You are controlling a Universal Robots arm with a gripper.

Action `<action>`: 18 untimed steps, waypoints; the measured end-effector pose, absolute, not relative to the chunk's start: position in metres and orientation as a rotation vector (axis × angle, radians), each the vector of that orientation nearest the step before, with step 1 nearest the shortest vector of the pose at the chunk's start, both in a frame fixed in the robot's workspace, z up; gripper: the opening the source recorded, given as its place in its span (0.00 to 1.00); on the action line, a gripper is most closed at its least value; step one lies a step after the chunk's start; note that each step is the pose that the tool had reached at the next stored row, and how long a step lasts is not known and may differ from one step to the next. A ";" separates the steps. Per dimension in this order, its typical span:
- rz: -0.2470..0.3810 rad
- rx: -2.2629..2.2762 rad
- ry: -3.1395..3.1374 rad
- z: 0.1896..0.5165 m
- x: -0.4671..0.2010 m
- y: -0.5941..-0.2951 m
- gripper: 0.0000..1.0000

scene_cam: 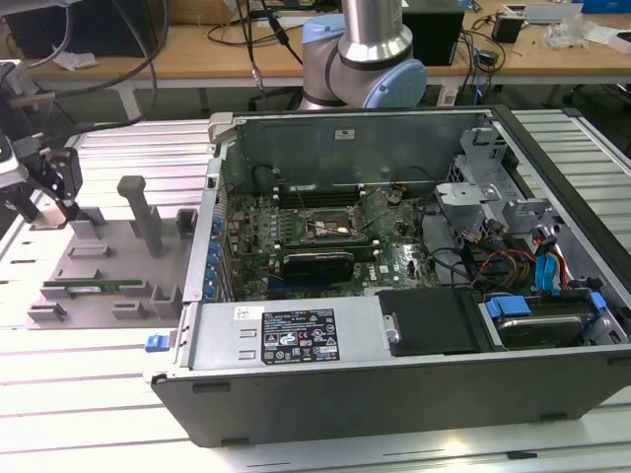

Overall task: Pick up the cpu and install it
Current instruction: 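Pick up the cpu and move it towards the insertion slot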

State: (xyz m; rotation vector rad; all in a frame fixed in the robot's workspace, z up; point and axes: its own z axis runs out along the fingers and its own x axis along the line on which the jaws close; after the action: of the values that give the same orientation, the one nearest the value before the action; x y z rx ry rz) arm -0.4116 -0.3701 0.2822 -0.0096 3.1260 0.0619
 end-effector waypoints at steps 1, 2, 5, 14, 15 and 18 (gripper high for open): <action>0.062 -0.010 3.126 0.286 -0.412 -0.370 0.55; 0.062 -0.010 3.126 0.289 -0.412 -0.370 0.55; 0.062 -0.010 3.126 0.295 -0.412 -0.369 0.55; 0.062 -0.010 3.126 0.321 -0.412 -0.368 0.55; 0.062 -0.010 3.126 0.325 -0.412 -0.368 0.55; 0.062 -0.009 3.126 0.334 -0.412 -0.367 0.55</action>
State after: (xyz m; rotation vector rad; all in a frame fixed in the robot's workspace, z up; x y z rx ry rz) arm -0.4116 -0.3670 0.3339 -0.0095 3.1260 0.0620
